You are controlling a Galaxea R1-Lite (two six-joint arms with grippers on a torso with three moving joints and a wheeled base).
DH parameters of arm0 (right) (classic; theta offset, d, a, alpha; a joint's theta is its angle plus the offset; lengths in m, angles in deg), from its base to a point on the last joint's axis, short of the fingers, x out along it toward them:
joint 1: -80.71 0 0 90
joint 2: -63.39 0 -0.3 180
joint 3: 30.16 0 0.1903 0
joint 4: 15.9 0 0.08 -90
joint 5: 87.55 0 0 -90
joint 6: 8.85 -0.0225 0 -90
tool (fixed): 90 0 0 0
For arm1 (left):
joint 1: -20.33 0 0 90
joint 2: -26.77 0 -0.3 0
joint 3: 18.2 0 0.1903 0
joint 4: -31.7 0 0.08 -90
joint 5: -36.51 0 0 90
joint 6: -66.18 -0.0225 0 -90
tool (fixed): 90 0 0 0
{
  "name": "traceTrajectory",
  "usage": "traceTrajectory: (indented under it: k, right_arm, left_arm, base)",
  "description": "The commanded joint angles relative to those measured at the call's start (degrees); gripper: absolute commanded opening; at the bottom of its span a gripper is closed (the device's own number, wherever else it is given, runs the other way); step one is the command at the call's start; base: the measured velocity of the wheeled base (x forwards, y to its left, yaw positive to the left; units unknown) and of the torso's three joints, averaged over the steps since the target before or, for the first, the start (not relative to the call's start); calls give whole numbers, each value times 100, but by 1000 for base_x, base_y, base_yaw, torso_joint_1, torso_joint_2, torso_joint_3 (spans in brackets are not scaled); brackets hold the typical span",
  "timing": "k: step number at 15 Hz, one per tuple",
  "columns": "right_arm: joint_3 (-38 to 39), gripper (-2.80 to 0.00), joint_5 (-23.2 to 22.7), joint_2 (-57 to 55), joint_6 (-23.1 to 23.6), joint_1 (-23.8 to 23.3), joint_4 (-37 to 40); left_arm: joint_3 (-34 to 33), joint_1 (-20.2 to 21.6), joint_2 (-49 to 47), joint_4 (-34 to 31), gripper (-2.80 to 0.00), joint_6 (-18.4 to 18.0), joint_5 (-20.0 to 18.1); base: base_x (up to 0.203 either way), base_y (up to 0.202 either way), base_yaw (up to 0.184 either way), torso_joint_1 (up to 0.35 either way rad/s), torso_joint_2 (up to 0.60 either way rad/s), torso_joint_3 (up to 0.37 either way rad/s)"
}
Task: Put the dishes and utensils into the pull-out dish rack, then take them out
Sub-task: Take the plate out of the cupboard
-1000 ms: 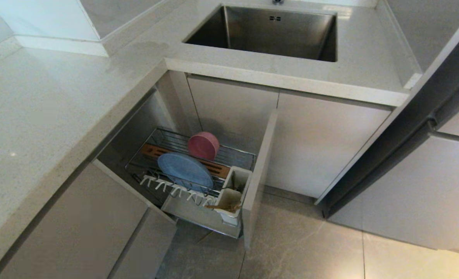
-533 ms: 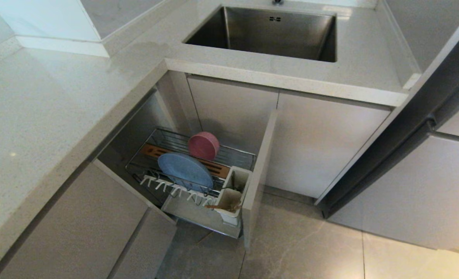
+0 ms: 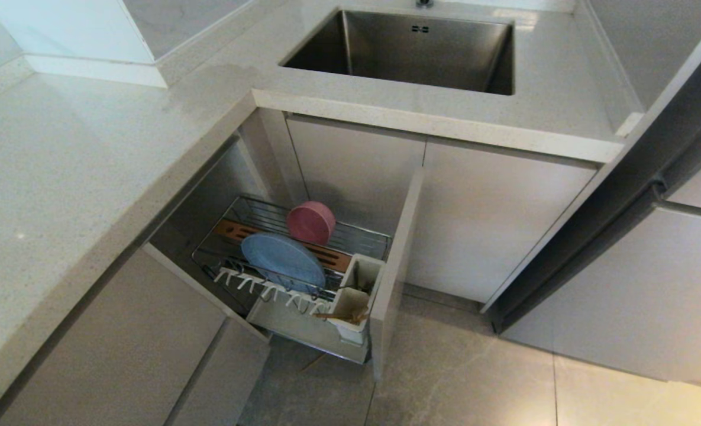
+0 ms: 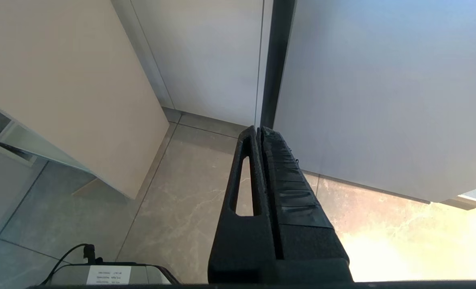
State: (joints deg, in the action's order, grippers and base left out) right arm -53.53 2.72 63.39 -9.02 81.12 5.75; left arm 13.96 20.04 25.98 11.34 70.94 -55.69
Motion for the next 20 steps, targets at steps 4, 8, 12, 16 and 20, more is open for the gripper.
traceTrajectory:
  k: [4, 8, 12, 16, 20]
  right_arm:
    - [44, -280, 0, 0, 0, 2, -4]
    - [44, -280, 0, 0, 0, 2, -4]
    - [50, -280, 0, 0, 0, 2, -4]
    - [45, -280, 0, 0, 0, 2, -4]
    - [52, -280, 0, 0, 0, 2, -4]
  left_arm:
    - [-790, 3, 88, 83, -280, -313, 462]
    - [-856, 3, 88, 27, -280, -291, 327]
    - [-888, 3, 88, -11, -280, -281, 291]
    - [-888, 3, 88, -20, -280, -370, 317]
    - [-884, 3, 88, -79, -280, -377, 316]
  base:
    - [0, 0, 0, 0, 0, 0]
    - [0, 0, 0, 0, 0, 0]
    - [0, 0, 0, 0, 0, 0]
    - [0, 0, 0, 0, 0, 0]
    - [0, 0, 0, 0, 0, 0]
